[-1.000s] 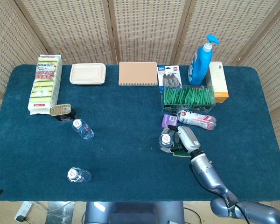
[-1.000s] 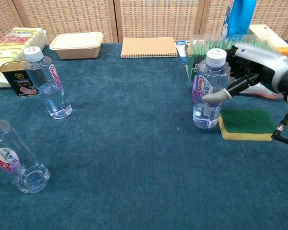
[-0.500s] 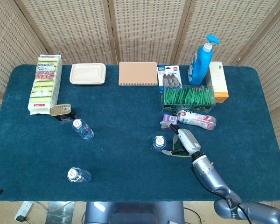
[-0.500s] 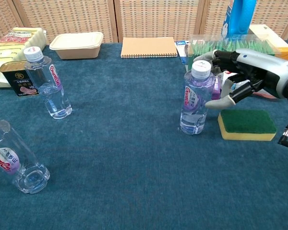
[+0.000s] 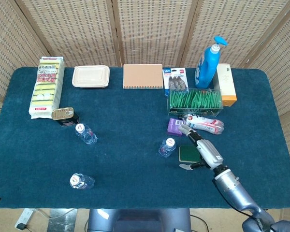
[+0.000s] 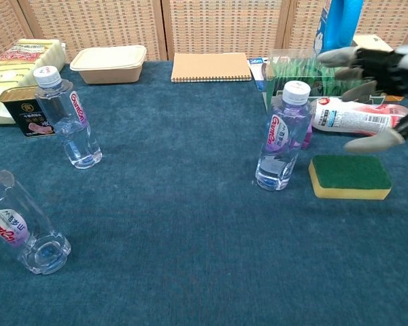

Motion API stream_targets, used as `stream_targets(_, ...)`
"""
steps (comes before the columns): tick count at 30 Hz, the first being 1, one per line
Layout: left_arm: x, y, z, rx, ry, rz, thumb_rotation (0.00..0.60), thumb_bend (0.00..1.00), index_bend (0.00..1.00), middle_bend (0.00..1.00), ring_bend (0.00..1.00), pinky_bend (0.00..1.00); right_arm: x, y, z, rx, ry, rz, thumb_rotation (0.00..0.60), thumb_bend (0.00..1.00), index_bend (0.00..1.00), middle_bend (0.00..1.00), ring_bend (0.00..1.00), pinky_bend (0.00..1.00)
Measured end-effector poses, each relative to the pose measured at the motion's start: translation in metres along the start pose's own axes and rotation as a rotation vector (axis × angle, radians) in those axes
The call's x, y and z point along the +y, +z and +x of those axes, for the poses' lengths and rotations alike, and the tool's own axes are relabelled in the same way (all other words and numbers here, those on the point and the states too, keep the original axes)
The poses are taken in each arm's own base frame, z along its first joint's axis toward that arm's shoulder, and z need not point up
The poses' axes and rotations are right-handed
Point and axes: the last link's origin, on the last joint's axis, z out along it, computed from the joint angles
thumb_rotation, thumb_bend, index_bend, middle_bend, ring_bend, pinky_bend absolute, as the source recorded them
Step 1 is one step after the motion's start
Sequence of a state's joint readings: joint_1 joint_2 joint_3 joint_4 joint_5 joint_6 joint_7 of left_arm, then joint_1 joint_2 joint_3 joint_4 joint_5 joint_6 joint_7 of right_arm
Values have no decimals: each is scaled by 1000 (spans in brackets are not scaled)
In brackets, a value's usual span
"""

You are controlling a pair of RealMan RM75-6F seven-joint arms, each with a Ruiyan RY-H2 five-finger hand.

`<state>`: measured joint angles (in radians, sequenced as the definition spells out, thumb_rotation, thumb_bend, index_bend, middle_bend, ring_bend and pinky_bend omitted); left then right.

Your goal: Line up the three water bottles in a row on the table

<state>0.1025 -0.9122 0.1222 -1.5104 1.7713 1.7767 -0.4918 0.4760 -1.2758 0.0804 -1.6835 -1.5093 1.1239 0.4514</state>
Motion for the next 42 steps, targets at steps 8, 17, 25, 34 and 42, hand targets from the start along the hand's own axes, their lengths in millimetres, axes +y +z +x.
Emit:
stream_targets(8, -9, 6, -10, -72, 33, -36, 600, 79, 0, 0, 0, 11, -1, -79, 36, 33, -93, -96, 600, 0, 7, 13, 17, 155)
stream_targets(17, -29, 30, -40, -222, -66, -167, 600, 71, 0, 0, 0, 11, 8, -147, 53, 92, -264, -211, 600, 0, 18, 15, 0, 108)
stream_targets(25, -26, 62, -97, -313, -289, -299, 600, 72, 0, 0, 0, 11, 12, -191, 54, 238, -316, -222, 600, 0, 30, 15, 0, 107)
stream_targets(34, 6, 98, -151, -409, -471, -393, 600, 71, 0, 0, 0, 22, 17, -201, 53, 245, -289, -191, 600, 0, 39, 16, 0, 107)
stream_targets(42, 32, 114, -184, -495, -548, -398, 600, 100, 0, 0, 0, 141, 14, -201, 55, 243, -271, -164, 600, 0, 40, 16, 0, 107)
